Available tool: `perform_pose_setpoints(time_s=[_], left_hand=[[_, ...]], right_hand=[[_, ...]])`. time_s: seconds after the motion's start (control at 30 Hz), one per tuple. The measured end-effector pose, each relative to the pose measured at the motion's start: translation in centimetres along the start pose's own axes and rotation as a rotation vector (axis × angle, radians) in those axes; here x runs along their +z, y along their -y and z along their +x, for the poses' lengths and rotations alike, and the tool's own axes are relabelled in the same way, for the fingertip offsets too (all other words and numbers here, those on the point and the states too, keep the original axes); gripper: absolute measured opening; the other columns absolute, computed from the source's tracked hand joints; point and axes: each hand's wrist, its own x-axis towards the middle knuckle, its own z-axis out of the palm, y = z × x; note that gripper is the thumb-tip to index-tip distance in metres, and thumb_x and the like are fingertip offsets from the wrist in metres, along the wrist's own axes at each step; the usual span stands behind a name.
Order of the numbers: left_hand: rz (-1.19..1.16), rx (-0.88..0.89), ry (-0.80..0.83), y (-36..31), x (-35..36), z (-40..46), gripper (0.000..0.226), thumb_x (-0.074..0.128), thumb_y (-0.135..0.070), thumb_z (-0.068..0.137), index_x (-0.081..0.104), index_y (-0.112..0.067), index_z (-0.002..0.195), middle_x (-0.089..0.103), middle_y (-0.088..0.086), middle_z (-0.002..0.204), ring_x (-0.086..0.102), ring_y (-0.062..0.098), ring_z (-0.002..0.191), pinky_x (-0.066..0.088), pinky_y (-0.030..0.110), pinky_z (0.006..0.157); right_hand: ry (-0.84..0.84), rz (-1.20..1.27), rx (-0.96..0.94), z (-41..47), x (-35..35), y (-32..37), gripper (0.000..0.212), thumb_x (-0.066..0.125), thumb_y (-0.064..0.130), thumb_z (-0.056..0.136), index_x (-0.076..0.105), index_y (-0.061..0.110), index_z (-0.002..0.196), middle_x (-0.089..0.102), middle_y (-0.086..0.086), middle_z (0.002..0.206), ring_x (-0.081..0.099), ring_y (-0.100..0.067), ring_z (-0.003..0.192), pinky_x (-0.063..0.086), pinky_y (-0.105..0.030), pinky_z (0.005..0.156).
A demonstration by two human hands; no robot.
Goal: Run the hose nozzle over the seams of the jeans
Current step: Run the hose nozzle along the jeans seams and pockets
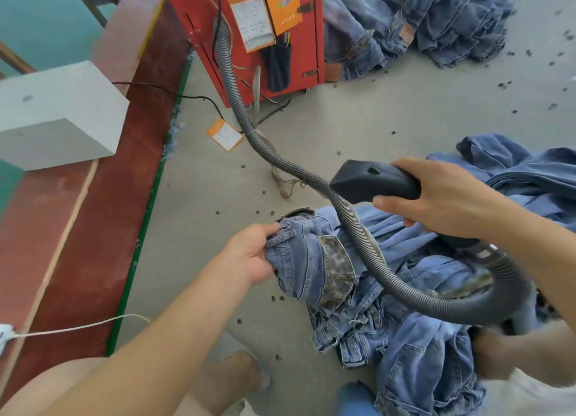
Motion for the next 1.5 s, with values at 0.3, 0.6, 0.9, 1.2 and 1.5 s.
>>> perform_pose_setpoints(time_s=[0.3, 0.6, 0.9, 1.2, 1.5], left_hand=[[-0.023, 0.135, 0.3, -0.5, 0.3, -1.2, 0.039, 0.045, -0.016, 0.107, 0.059, 0.005, 0.136, 0.064, 0.027, 0.135, 0.069, 0.036, 0.111, 0.058, 0.044, 0.093], [0.004, 0.14, 0.458, 0.0, 0.4, -1.5, 0.039, 0.052, -0.018, 0.095, 0.064, 0.004, 0.125, 0.073, 0.024, 0.117, 0.074, 0.032, 0.102, 0.063, 0.041, 0.086], [-0.036, 0.119, 0.424, 0.1, 0.8, -1.2, 0.039, 0.039, -0.017, 0.109, 0.061, 0.002, 0.135, 0.064, 0.027, 0.134, 0.071, 0.034, 0.105, 0.062, 0.042, 0.089], [-0.036, 0.168, 0.395, 1.7, -0.3, -0.5, 0.052, 0.043, 0.015, 0.098, 0.055, -0.016, 0.137, 0.07, 0.021, 0.123, 0.07, 0.039, 0.103, 0.059, 0.053, 0.086], [-0.122, 0.122, 0.508, 1.2, -0.8, -0.8, 0.044, 0.04, 0.003, 0.093, 0.062, -0.003, 0.13, 0.068, 0.023, 0.121, 0.065, 0.038, 0.107, 0.056, 0.05, 0.093]], right_hand=[[0.149, -0.11, -0.06, -0.3, 0.6, -0.2, 0.018, 0.073, 0.048, 0.089, 0.061, 0.038, 0.098, 0.065, 0.032, 0.078, 0.062, 0.006, 0.07, 0.044, -0.012, 0.059], [-0.016, -0.048, -0.145, -0.5, 2.6, 1.5, 0.023, 0.074, 0.043, 0.089, 0.062, 0.033, 0.107, 0.065, 0.015, 0.075, 0.061, -0.001, 0.069, 0.043, -0.019, 0.059], [0.105, -0.158, -0.187, -1.7, 2.8, 1.6, 0.03, 0.073, 0.048, 0.087, 0.06, 0.041, 0.113, 0.069, 0.017, 0.086, 0.063, -0.002, 0.076, 0.049, -0.026, 0.071], [-0.081, 0.021, -0.012, -0.3, 0.4, -0.1, 0.022, 0.074, 0.043, 0.089, 0.058, 0.042, 0.105, 0.063, 0.016, 0.062, 0.063, 0.004, 0.063, 0.041, -0.016, 0.047], [0.165, -0.153, -0.14, -0.8, 2.9, 1.4, 0.03, 0.075, 0.046, 0.086, 0.062, 0.042, 0.112, 0.069, 0.02, 0.081, 0.065, -0.001, 0.074, 0.051, -0.021, 0.067]])
